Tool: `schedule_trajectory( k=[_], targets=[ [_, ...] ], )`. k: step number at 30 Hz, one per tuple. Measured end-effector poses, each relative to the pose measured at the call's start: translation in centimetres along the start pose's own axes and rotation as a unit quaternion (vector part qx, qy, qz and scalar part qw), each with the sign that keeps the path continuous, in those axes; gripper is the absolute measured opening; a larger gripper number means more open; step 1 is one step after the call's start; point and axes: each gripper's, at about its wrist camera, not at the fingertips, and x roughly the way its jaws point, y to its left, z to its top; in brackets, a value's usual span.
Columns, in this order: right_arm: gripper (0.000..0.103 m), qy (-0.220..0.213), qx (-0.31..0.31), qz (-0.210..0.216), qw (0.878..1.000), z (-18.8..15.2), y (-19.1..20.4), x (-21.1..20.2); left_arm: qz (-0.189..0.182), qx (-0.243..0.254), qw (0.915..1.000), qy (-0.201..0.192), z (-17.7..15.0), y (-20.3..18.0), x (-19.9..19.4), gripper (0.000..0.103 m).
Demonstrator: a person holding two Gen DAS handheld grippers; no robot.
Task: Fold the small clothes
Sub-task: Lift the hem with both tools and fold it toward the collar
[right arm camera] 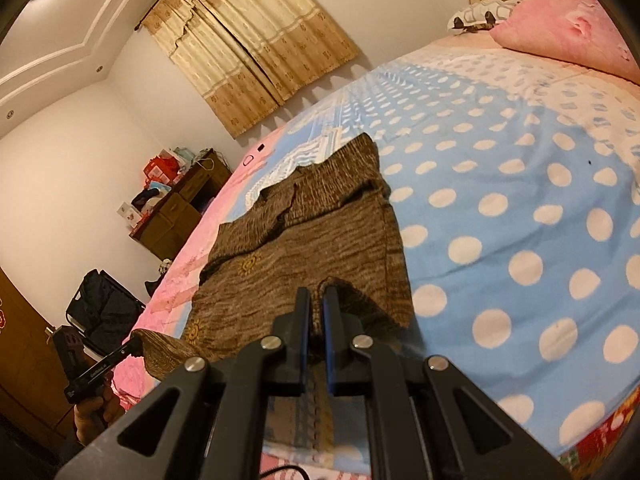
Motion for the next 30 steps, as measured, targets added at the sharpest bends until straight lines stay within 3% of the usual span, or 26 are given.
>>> schedule_trajectory(
  k=[30],
  targets=[
    [0.009,-0.003,-0.003,0.022,1.000,10.9,-0.3,7.4,0.002,-0.016,0.9994,-0.029,10.4,2.3,6.4,0.006]
  ],
)
